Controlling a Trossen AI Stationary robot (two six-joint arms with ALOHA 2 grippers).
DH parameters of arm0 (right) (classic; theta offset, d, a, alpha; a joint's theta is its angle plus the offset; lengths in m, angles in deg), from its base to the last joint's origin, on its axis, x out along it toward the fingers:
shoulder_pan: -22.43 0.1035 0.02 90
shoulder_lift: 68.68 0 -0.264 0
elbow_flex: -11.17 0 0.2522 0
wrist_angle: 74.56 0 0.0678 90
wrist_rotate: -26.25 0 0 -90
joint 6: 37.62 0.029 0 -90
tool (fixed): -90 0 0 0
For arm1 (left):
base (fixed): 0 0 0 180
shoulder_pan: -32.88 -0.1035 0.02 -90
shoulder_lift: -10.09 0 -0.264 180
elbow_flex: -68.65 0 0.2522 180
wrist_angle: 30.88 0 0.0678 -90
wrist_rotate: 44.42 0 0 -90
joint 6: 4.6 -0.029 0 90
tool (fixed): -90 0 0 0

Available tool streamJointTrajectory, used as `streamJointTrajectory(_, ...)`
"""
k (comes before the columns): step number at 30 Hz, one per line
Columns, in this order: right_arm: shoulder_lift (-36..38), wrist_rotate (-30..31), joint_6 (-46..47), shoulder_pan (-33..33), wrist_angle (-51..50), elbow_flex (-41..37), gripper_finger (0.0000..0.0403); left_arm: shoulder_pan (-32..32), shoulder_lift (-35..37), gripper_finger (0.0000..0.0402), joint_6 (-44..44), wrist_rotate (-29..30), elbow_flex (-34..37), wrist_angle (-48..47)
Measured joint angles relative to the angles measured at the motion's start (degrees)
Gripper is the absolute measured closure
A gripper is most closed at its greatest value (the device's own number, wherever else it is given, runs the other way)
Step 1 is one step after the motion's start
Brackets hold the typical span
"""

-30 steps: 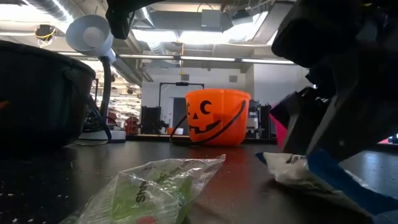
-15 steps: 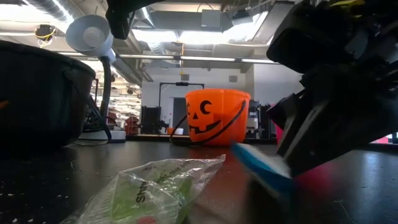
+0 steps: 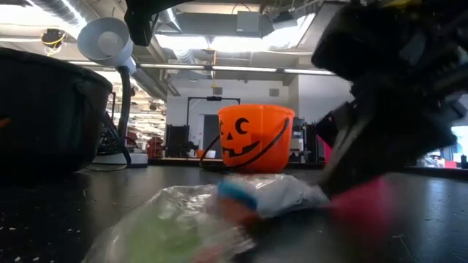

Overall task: Sort candy
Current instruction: Put the white candy into the black bucket

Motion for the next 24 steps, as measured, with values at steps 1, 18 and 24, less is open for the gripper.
streamJointTrajectory(1,0.6,0.1,0.0,0.0,0.1,0.0,0.0402,0.0,0.0,0.0265,0.0,0.0,0.0,0.0)
streamJointTrajectory(18,6.8,-0.6,-7.7,0.2,-1.3,0.1,0.0397,0.1,0.0,0.0265,0.0,0.0,0.0,0.0)
streamJointTrajectory(24,5.6,-4.4,-15.4,0.2,1.0,0.1,0.0332,-0.3,0.0,0.0265,0.0,0.0,0.0,0.0)
